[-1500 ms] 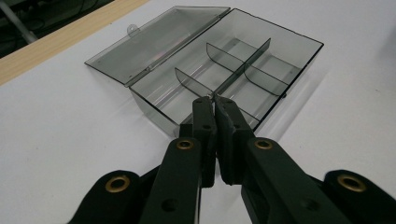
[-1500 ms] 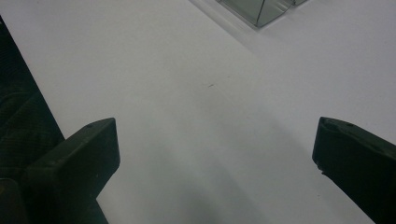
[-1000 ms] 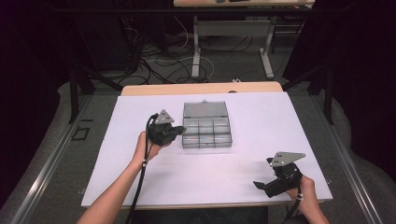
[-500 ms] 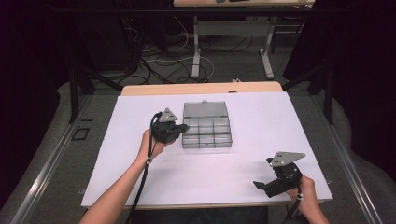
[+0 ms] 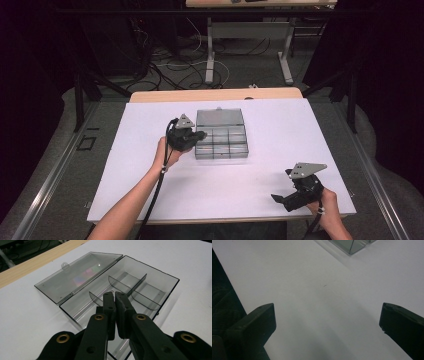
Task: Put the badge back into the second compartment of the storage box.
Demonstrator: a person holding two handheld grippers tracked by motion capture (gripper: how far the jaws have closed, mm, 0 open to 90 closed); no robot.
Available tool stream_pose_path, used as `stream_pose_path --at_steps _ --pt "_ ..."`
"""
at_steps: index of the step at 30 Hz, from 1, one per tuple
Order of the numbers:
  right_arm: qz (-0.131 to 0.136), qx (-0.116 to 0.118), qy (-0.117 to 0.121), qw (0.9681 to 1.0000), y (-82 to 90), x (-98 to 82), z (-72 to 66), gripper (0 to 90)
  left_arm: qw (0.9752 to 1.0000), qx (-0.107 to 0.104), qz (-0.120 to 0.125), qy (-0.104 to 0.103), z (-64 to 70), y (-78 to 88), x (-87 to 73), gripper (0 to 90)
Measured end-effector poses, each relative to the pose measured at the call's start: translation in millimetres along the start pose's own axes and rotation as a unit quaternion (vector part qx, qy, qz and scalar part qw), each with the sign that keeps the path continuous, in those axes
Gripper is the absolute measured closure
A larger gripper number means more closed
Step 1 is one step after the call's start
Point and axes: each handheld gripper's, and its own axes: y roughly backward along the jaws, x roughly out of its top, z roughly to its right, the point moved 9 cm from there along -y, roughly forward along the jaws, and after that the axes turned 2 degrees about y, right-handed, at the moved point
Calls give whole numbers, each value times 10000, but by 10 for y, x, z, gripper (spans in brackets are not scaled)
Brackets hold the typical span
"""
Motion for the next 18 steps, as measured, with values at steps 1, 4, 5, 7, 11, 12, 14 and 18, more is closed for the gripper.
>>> stream_pose_path --at_steps 1,4,5,7,11,12,14,18 --pt "2 -1 3 10000 0 0 1 4 10000 -48 -65 -14 7 -1 -4 879" --pt "2 -1 3 10000 0 0 1 4 10000 -4 -17 -39 2 -37 12 879" --pt "3 -1 2 10000 0 0 0 4 10000 -51 -59 -37 8 -42 12 879" --pt "0 2 2 10000 0 -1 0 4 10000 -49 -67 -27 13 -63 15 879" --pt "-16 20 -1 10000 2 -3 -2 4 9999 -59 -100 -26 15 -97 21 879" --pt "-4 8 -2 10000 1 -2 0 4 10000 -17 -11 -5 15 -120 33 879" --pt "0 15 -6 10000 0 -1 -1 4 10000 -5 -4 -34 8 -138 39 879" --pt "-13 22 -3 10000 1 -3 -2 4 10000 -10 -29 -10 14 -174 42 879"
